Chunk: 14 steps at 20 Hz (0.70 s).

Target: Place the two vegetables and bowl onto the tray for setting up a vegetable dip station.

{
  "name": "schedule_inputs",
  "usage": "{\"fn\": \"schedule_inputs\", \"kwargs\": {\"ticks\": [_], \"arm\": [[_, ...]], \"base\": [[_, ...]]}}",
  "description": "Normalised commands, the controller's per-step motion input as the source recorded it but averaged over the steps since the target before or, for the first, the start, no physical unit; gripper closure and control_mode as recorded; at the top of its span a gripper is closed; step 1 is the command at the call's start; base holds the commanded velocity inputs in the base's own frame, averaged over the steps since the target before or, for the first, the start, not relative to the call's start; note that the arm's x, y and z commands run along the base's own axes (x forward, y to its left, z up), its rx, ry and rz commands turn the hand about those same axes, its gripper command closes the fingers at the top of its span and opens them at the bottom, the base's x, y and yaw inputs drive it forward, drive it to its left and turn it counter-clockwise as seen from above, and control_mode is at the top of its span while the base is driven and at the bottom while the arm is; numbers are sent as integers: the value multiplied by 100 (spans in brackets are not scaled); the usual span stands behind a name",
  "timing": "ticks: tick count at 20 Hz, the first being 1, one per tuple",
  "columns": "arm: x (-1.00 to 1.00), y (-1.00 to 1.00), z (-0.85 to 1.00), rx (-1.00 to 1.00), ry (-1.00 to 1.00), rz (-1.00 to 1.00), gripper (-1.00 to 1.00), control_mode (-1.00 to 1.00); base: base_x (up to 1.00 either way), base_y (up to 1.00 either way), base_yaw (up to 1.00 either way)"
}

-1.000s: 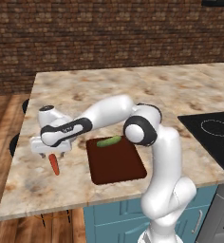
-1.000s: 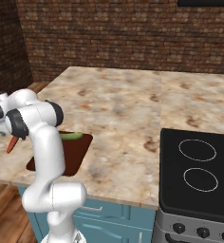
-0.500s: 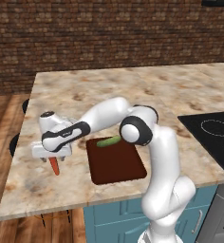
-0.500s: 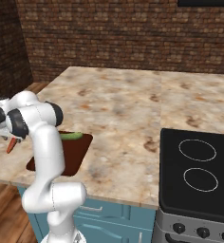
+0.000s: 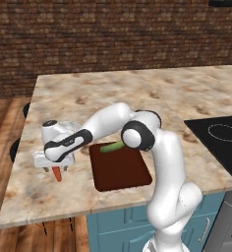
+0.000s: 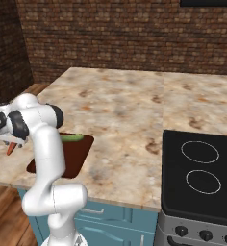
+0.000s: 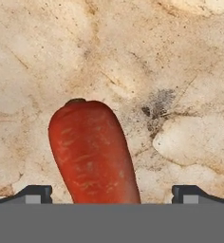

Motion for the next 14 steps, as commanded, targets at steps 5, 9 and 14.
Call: {"fn": "schedule_inputs", "kwargs": {"ticks": [5, 9, 14], "arm": [[0, 1, 0, 0, 0, 0, 100, -100], [0, -2, 0, 0, 1, 0, 100, -100], [0, -26, 49, 0, 0, 4, 100, -100]], "base": [[0, 0, 0], [0, 0, 0], [0, 0, 0]]}}
